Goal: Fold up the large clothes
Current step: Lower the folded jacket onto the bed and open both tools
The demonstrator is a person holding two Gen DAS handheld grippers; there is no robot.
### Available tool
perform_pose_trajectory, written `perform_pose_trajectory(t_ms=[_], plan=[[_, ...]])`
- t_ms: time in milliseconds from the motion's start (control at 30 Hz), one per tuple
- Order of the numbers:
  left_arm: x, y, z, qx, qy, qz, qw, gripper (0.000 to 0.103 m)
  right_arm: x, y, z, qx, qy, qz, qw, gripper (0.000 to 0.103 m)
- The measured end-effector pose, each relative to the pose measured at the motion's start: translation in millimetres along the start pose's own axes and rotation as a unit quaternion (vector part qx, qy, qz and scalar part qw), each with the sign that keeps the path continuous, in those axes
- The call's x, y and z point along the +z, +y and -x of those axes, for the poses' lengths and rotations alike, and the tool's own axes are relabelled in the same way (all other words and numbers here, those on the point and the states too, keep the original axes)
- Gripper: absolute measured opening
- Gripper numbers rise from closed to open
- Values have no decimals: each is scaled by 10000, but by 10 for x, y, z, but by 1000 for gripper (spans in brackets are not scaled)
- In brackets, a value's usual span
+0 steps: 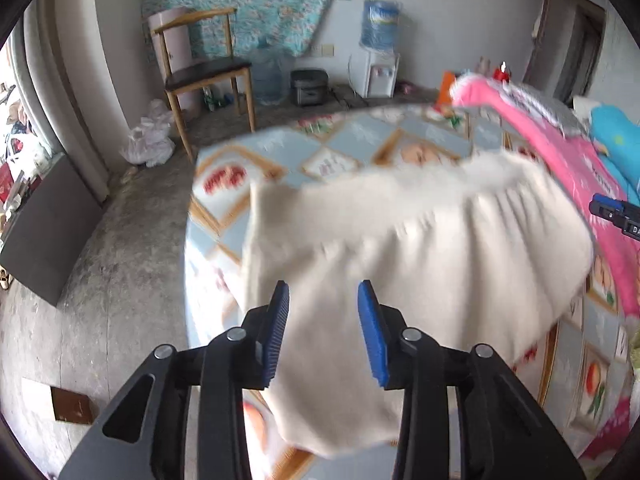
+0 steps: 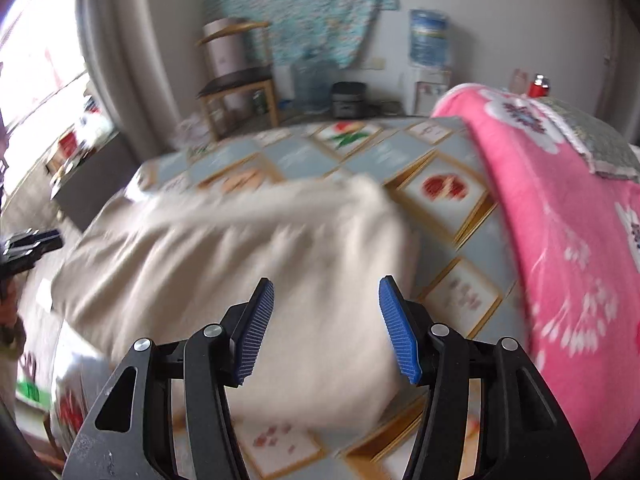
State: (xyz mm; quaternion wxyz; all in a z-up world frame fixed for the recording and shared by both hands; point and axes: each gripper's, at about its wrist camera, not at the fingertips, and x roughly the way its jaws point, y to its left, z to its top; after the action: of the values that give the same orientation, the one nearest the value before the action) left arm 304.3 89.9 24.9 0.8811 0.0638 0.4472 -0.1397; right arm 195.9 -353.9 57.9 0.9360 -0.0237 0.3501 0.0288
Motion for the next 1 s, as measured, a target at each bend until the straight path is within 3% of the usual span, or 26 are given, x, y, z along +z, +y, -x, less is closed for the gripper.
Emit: perform_pose_trajectory(t_ms=[100, 167, 300, 500, 633, 800, 900, 967, 1000], plan=[[-307, 18, -292, 151, 412, 337, 9985, 35, -289, -20, -296, -64, 467, -197, 9987, 45], [-396, 84, -383, 40, 370, 570, 9977, 35, -393, -111, -475, -5, 590, -401, 9975, 44], [-382, 169, -290, -112, 242, 938, 9952, 35, -328, -104, -323, 3, 566, -631, 9964, 43], [-455, -52, 177, -125, -59, 900, 9958, 42, -441, 60, 102, 6, 294, -815, 9962, 66], [-615, -369, 490, -293, -290, 807, 9959, 59, -634, 308, 359, 59, 152, -871, 9961, 84], [-819, -768, 803, -429, -466, 694, 9956, 79, -840, 645, 682, 140, -40, -872, 9961, 94], [-882, -956, 967, -189, -563, 604, 9964, 87, -906, 794, 832, -15, -169, -817, 9965, 96], [-910, -1053, 1098, 23, -766, 506, 9958, 98, -926, 882, 932, -210, -276, -699, 9970, 96], [-925, -1092, 1180, 110, -913, 479, 9946, 98, -929, 924, 995, -353, -369, -625, 9967, 96]])
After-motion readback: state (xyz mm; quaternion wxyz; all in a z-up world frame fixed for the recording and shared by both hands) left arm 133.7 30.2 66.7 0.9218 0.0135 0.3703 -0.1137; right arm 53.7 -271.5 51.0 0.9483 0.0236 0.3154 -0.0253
